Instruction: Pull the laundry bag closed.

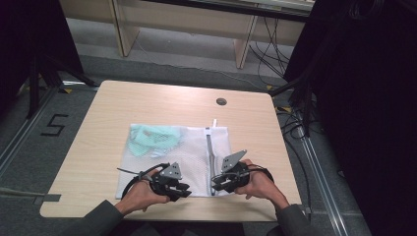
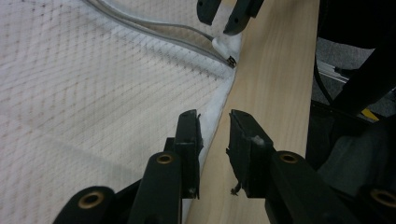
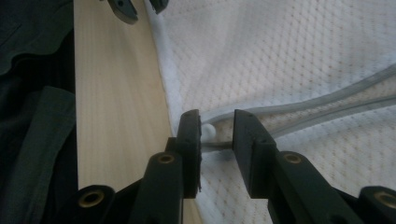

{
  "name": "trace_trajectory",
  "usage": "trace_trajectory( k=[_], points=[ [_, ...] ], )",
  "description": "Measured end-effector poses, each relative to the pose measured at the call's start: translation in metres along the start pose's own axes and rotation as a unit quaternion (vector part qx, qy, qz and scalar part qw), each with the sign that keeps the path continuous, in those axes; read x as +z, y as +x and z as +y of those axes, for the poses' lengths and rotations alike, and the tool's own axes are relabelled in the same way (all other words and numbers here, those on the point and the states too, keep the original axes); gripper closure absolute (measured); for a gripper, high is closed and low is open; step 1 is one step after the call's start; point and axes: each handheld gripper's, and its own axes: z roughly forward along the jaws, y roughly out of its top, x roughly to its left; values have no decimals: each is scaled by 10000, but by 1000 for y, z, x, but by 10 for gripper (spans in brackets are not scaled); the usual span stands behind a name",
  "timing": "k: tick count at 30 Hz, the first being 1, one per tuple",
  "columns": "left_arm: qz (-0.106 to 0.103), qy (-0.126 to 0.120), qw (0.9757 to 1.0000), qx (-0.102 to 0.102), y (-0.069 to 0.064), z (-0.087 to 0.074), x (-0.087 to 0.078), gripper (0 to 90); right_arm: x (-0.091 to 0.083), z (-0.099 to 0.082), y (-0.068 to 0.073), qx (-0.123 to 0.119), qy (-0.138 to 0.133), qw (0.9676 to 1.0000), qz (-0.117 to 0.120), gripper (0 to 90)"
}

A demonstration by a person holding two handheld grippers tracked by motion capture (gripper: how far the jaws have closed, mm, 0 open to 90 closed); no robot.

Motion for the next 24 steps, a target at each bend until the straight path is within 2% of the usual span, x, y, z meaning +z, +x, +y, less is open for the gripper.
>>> trace_trajectory(
  k=[1,2,3,4,7,8,10,11,12,13,17,18,19,22,24],
  points=[
    [1,27,9999,112,1,1,1,732,1,0,0,27,39,10000,25,728],
    [-12,38,10000,22,0,1,2,732,2,0,0,-20,38,10000,48,727],
    [-15,54,9999,98,0,1,3,732,3,0,0,30,66,10000,63,725],
    [-23,43,10000,45,0,1,4,732,3,0,1,39,76,9999,72,725],
    [-41,44,9999,131,0,2,6,729,5,1,0,-1,108,9998,140,719],
    [-32,38,10000,42,-1,2,7,725,6,1,0,3,117,9998,164,718],
    [-71,52,9998,167,0,3,9,717,7,1,-1,-4,144,9997,181,715],
    [-54,52,10000,66,-2,3,11,716,8,1,-2,-70,179,9997,168,714],
    [-78,57,9999,137,-2,4,11,716,8,1,-2,-13,180,9997,181,714],
    [-80,64,9999,122,-3,4,13,718,9,1,-1,79,187,9995,247,714],
    [-91,55,9998,151,-4,7,18,728,10,2,-3,-13,235,9993,282,714],
    [-118,57,9996,261,-3,8,18,732,11,3,-2,46,228,9993,303,715],
    [-117,28,9998,146,-5,8,20,735,11,3,-2,52,238,9991,334,715],
    [-110,16,9997,228,-6,10,24,750,12,2,-4,-27,317,9991,297,727],
    [-132,9,9997,200,-8,11,27,764,13,2,-4,-24,342,9989,318,746]
  ],
)
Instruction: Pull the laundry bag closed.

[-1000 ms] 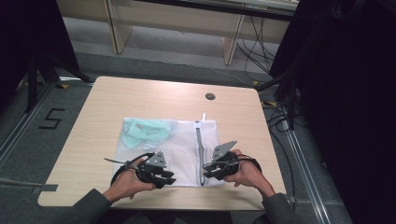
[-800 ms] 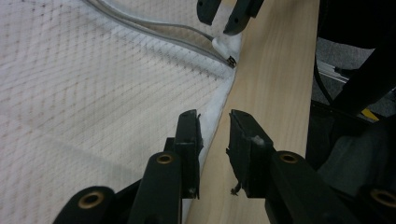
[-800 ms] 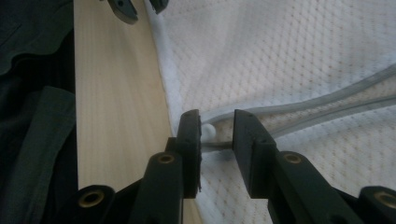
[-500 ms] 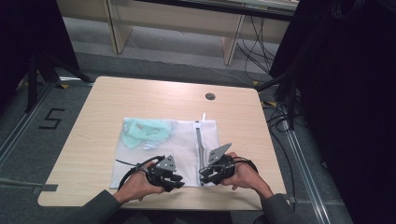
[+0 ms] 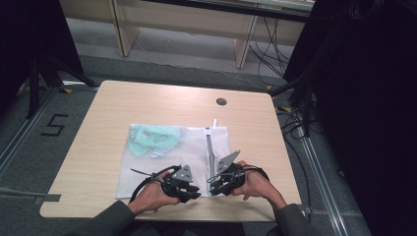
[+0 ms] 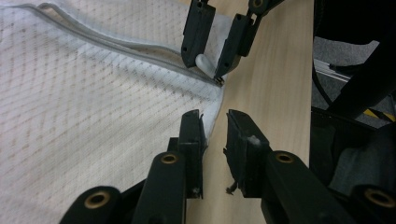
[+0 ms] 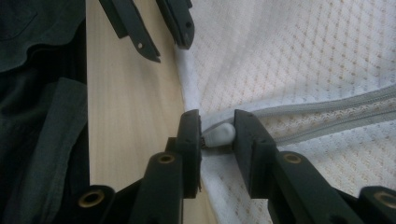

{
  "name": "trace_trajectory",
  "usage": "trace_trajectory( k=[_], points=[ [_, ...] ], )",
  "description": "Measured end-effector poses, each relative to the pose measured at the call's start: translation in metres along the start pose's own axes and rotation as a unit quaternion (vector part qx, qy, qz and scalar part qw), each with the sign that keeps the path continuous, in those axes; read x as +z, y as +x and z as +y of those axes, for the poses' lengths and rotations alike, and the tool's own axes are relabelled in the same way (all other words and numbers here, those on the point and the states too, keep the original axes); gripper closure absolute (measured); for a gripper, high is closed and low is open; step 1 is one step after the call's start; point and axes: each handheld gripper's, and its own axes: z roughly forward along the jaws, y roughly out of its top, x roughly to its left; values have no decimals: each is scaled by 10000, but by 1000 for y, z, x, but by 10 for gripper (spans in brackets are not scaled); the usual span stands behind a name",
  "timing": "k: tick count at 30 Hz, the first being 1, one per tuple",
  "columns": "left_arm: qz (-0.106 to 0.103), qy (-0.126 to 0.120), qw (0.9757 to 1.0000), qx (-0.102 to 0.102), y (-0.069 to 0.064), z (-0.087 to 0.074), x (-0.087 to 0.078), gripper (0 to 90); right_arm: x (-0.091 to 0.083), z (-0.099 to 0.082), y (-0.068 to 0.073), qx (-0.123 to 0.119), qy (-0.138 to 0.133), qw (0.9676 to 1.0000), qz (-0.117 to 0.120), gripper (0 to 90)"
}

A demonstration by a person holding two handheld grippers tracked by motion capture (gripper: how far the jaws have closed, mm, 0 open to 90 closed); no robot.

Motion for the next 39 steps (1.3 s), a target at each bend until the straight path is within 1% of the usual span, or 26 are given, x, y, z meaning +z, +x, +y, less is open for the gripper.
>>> trace_trajectory(
  k=[2,3,4,5,6,8,9,10,11,13,14,16,18,20,21,23,25,28,29,30,31,32,33,34,38,39],
  points=[
    [-16,-13,10000,89,1,2,2,773,0,0,0,-10,26,10000,1,777],
    [13,-45,10000,-6,0,2,4,779,-1,0,0,2,56,10000,10,790],
    [26,-16,10000,67,1,3,4,785,0,0,1,22,51,10000,47,803],
    [25,-27,10000,23,0,3,6,793,0,0,1,0,67,10000,51,812],
    [38,-15,10000,67,1,4,7,800,0,0,1,-35,42,10000,76,819],
    [52,-9,10000,43,0,4,9,808,-1,1,0,-78,46,9999,74,835],
    [43,13,9999,106,0,4,10,811,-1,1,0,-95,38,9999,76,842],
    [36,3,10000,73,0,4,11,815,-1,2,1,-64,17,9999,82,845],
    [40,42,9998,164,0,5,12,817,-1,2,1,-4,-4,9999,102,845],
    [32,13,9999,97,-2,5,14,819,-1,2,0,-24,20,9999,99,840],
    [29,16,9999,158,-1,6,15,819,-1,2,0,6,17,9999,110,835],
    [57,23,9999,126,-2,7,16,820,-1,2,1,46,9,9999,94,829],
    [68,16,9998,177,1,7,17,822,-1,2,-1,-26,37,10000,78,826],
    [106,-19,9999,100,1,7,18,826,-2,3,-1,6,62,10000,75,832],
    [119,9,9997,198,3,8,18,829,-2,3,-1,-12,24,9999,103,836],
    [113,-14,9999,93,2,8,20,832,-3,3,-1,-28,18,10000,87,847],
    [132,8,9998,168,2,9,21,837,-4,3,1,86,7,9998,170,858],
    [126,-59,9999,82,1,10,23,857,-4,4,1,-35,42,9999,92,865],
    [142,-86,9998,84,1,11,25,863,-4,4,-1,-184,33,9998,30,865],
    [163,-127,9998,59,0,11,26,871,-5,4,0,-158,51,9999,32,866],
    [169,-115,9997,157,1,12,26,881,-4,4,1,8,61,10000,78,866],
    [154,-131,9998,48,0,12,28,888,-5,4,1,43,78,9999,62,866],
    [190,-107,9998,45,0,12,29,892,-5,3,0,26,74,9999,83,866],
    [186,-16,9997,154,1,12,29,893,-6,3,1,31,60,9999,106,867],
    [174,11,9998,111,0,12,33,894,-7,2,2,156,66,9998,130,867],
    [217,25,9995,229,1,13,33,894,-7,1,2,165,53,9998,121,867]
  ],
)
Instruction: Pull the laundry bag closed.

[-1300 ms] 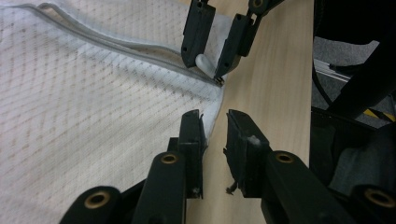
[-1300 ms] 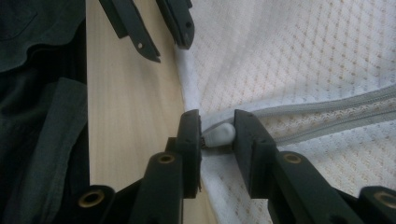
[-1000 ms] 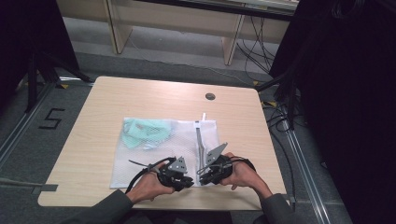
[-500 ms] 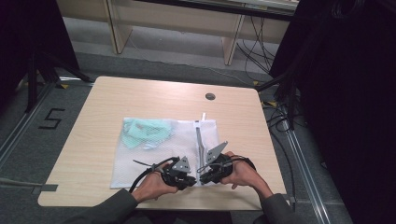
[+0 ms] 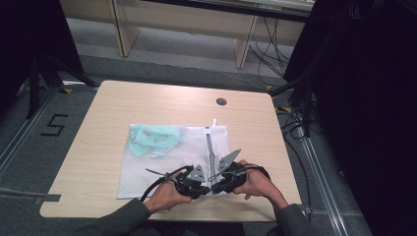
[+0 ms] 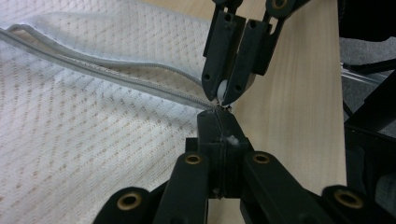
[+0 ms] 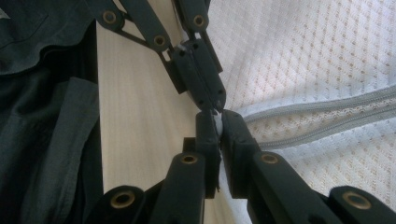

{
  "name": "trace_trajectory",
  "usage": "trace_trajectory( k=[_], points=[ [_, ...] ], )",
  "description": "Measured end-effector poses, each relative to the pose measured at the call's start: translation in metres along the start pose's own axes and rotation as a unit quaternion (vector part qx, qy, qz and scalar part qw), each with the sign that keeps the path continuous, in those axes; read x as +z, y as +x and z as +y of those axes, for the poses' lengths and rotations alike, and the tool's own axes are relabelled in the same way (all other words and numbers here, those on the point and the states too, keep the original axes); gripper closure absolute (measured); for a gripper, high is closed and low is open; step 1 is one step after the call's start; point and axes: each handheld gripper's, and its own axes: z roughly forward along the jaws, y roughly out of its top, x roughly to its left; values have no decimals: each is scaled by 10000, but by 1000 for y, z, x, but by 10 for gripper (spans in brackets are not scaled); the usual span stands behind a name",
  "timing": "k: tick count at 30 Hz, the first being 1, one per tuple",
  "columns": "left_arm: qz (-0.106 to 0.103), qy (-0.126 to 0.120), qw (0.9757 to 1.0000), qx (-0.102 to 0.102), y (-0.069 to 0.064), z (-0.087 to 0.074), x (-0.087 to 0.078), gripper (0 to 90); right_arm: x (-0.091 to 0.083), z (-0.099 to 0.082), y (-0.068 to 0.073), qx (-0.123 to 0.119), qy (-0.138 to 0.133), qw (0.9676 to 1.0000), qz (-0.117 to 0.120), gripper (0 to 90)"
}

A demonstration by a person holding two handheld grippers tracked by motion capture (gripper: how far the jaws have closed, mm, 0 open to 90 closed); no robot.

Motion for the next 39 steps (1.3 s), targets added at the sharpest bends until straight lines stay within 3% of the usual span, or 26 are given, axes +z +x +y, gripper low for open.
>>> trace_trajectory(
  k=[1,2,10,12,13,14,19,22,23,26,30,31,32,36,37,39],
  points=[
    [21,22,9999,-103,-1,-1,1,894,0,0,-1,-46,-28,10000,41,867],
    [22,32,10000,-32,0,-1,1,894,0,0,-1,-68,-46,9999,61,867],
    [25,43,9999,-96,-1,-1,6,894,0,0,0,-52,-92,9999,60,867],
    [36,134,9999,59,1,0,5,895,0,0,0,-66,-103,9999,61,867],
    [36,117,9999,50,1,0,5,895,0,0,1,-73,-108,9999,40,867],
    [16,28,9999,-107,-1,-1,6,895,-1,1,1,-89,-106,9999,48,867],
    [35,-12,10000,-80,-3,-2,7,896,-2,1,0,-189,-70,9998,-43,868],
    [58,23,10000,64,-2,-1,6,896,-2,1,-1,-153,-27,9998,-79,867],
    [67,29,10000,15,-3,-1,6,896,-2,0,-2,-135,-13,9998,-122,867],
    [96,156,9995,254,-1,0,5,896,-2,-1,-4,-119,-10,9999,-119,867],
    [81,133,9998,156,-3,0,6,896,0,-2,-5,-63,-2,9999,-106,867],
    [83,134,9996,254,-2,0,5,896,0,-2,-6,-65,0,9999,-115,867],
    [83,98,9999,110,-4,0,6,896,-1,-2,-6,-66,-5,9999,-123,867],
    [19,129,9998,128,-3,0,6,896,0,0,-5,-83,-38,9998,-188,867],
    [38,195,9996,221,-1,1,5,896,0,1,-5,-54,-36,9999,-143,867],
    [8,163,9998,136,-2,1,6,896,0,1,-5,-54,-21,9998,-184,867]
  ],
)
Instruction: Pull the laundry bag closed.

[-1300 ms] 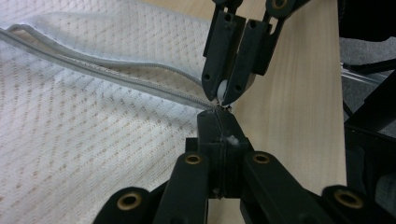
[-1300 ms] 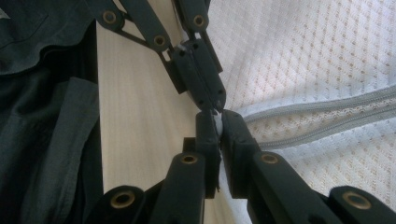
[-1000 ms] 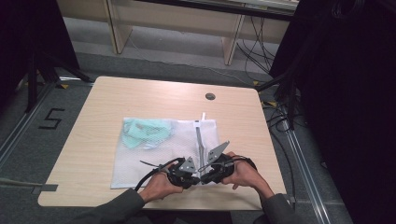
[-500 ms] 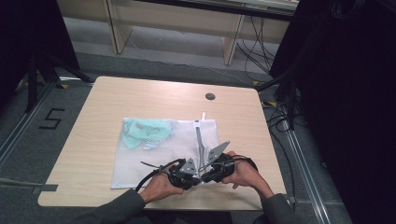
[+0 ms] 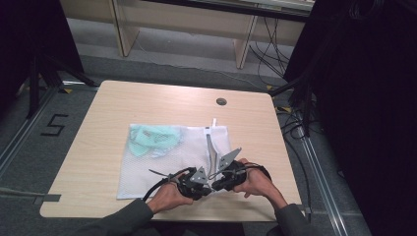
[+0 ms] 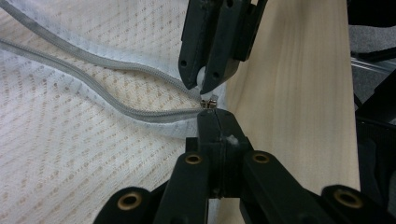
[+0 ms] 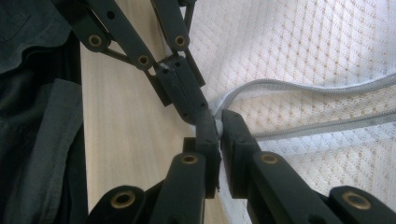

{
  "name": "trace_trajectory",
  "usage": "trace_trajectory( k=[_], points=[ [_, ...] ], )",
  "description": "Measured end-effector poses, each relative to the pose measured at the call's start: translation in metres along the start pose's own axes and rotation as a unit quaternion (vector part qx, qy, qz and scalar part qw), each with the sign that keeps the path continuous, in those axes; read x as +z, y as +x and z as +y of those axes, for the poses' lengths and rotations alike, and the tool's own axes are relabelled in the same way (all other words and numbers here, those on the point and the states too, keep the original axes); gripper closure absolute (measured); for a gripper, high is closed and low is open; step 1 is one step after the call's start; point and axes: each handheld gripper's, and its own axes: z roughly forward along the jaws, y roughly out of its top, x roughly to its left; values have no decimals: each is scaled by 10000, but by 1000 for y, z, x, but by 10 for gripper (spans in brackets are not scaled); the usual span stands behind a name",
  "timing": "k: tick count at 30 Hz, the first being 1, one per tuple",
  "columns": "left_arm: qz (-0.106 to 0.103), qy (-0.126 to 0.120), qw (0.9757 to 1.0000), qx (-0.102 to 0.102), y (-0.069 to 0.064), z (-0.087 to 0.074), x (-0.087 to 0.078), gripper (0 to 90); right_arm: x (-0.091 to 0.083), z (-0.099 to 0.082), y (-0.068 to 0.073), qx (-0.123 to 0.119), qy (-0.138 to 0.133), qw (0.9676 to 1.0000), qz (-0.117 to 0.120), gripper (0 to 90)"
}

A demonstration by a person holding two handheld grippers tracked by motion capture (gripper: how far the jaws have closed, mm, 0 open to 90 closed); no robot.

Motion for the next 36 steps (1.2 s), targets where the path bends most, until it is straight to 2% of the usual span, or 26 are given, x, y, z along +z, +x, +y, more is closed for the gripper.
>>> trace_trajectory(
  k=[3,5,9,14,15,18,20,21,23,25,27,29,31,32,33,35,36],
  points=[
    [7,40,10000,41,0,1,0,896,0,1,-1,-59,34,10000,-17,867],
    [-3,46,10000,55,0,1,0,896,1,1,0,25,6,10000,27,868],
    [-15,100,9999,103,0,1,-1,897,3,2,-2,-13,35,10000,-40,867],
    [-37,82,9999,57,-1,3,0,897,4,4,-3,42,51,10000,-27,868],
    [-37,73,10000,30,-2,2,1,897,4,4,-3,-9,47,10000,-43,868],
    [-41,87,9999,81,-1,3,0,897,5,5,-4,-45,44,10000,-20,868],
    [-53,79,9999,41,-2,3,1,897,5,6,-4,-47,50,10000,-65,868],
    [-30,130,9999,85,-2,3,0,898,5,7,-3,22,44,10000,-22,868],
    [-25,149,9998,118,-2,3,0,897,6,8,-4,-42,51,10000,-68,868],
    [-45,84,9999,32,-2,2,0,898,6,8,-4,-154,101,9998,-104,868],
    [-46,64,10000,33,-2,2,1,898,6,10,-1,-97,123,9998,-133,869],
    [-37,88,9999,59,-2,2,0,898,4,11,-2,-225,119,9994,-222,869],
    [-166,82,9998,32,-2,2,1,898,2,12,2,-91,119,9997,-213,869],
    [-152,93,9998,39,-2,2,1,898,2,13,3,-127,110,9997,-197,869],
    [-123,166,9997,144,-1,2,0,898,2,13,3,-115,93,9997,-211,869],
    [-104,164,9997,170,-1,2,0,898,2,13,2,-88,83,9997,-214,869],
    [-24,122,9998,132,-2,2,0,898,2,12,0,-152,105,9995,-238,869]
  ],
)
